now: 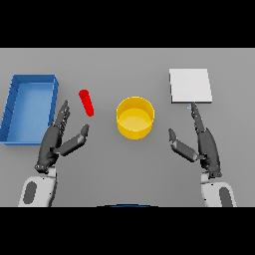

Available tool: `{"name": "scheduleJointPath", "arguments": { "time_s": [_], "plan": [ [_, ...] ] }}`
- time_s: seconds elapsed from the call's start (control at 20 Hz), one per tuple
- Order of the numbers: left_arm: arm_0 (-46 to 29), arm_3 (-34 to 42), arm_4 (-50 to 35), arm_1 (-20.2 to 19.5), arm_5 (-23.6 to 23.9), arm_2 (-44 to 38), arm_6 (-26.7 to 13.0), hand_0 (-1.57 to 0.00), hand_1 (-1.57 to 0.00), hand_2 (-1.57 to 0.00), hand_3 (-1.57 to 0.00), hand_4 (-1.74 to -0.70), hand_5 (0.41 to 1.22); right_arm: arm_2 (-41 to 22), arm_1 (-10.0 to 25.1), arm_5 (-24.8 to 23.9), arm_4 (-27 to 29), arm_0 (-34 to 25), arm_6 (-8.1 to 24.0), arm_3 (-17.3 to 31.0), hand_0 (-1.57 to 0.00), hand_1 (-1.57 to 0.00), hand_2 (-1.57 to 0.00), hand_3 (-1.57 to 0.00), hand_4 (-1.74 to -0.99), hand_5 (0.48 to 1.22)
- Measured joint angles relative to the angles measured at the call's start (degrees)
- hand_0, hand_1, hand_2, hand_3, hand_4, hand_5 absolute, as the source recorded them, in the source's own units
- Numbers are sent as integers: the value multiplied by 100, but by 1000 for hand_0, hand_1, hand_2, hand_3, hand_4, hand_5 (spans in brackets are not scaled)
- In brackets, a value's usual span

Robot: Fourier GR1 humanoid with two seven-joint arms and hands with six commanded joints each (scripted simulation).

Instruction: Pick up the red beaker and tilt it to pour out 1 green nut into yellow bowl. Pick up the yellow bowl and place it on the metallic measuring scale.

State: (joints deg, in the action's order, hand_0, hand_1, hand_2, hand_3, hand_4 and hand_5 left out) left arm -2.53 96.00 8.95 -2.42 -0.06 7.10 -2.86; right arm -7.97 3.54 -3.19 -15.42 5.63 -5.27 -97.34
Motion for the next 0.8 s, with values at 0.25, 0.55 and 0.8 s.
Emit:
{"name": "scheduleJointPath", "arguments": {
  "time_s": [0.25,0.55,0.8],
  "plan": [
    [527,-591,-41,65,-49,-81,-205,1,1,1,1,-1356,724,90,-9,190,325,-81,36,10,1,1,1,1,-1286,676],
    [1436,-1796,35,31,54,-378,-56,1,1,1,1,-1369,733,160,17,215,434,52,-89,-64,1,1,1,1,-1329,685],
    [2021,-2757,-39,93,106,-641,185,1,1,1,1,-1333,714,172,-12,187,445,-7,72,-76,1,1,1,1,-1338,688]
  ]
}}
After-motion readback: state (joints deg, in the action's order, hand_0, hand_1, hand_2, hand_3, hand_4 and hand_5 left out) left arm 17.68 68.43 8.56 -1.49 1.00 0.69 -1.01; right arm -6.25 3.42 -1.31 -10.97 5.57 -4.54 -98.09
